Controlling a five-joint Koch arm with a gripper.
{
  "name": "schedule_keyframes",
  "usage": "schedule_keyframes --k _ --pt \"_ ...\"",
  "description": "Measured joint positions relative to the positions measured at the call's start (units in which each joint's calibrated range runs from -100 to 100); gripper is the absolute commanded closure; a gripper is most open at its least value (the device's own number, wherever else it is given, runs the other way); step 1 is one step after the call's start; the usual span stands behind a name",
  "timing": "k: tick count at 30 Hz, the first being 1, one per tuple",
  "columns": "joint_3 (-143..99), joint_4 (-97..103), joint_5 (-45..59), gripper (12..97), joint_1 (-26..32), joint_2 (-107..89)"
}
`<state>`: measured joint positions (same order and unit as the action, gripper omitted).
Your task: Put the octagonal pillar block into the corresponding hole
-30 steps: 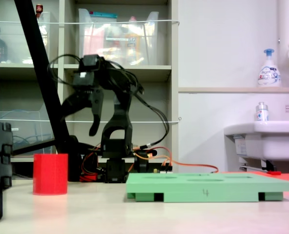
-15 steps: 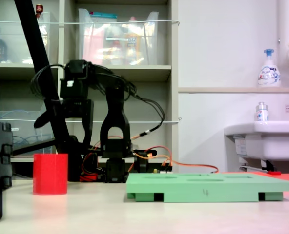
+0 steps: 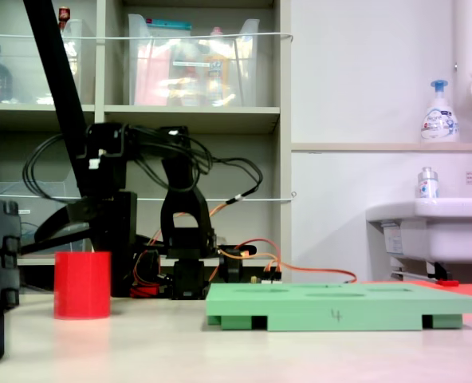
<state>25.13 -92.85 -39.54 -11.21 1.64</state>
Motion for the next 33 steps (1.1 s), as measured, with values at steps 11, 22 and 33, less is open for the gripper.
schedule_keyframes --k 11,22,33 --pt "3.0 0.5 0.0 46.0 0.3 11.1" --pt "6.1 -3.1 0.0 72.7 0.7 11.6" --pt "6.2 -3.4 -0.8 72.7 0.8 8.5"
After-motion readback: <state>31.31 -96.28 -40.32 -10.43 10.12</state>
